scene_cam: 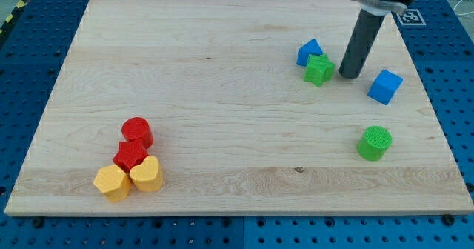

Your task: Push the blue cube right a bit

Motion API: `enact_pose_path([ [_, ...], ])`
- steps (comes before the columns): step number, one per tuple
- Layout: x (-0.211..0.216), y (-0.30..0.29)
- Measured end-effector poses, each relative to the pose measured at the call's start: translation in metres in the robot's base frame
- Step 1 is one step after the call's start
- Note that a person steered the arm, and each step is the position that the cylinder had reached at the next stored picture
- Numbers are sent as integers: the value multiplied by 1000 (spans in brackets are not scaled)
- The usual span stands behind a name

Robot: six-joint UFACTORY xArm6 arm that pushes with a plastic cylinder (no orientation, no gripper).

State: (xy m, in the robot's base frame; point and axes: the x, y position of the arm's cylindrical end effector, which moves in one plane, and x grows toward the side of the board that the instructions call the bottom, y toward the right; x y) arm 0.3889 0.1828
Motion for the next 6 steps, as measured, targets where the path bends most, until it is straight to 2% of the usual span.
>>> enact_pose_path([
  [1, -16, 28],
  [3, 10, 33],
  [4, 11, 65],
  [6, 31, 88],
])
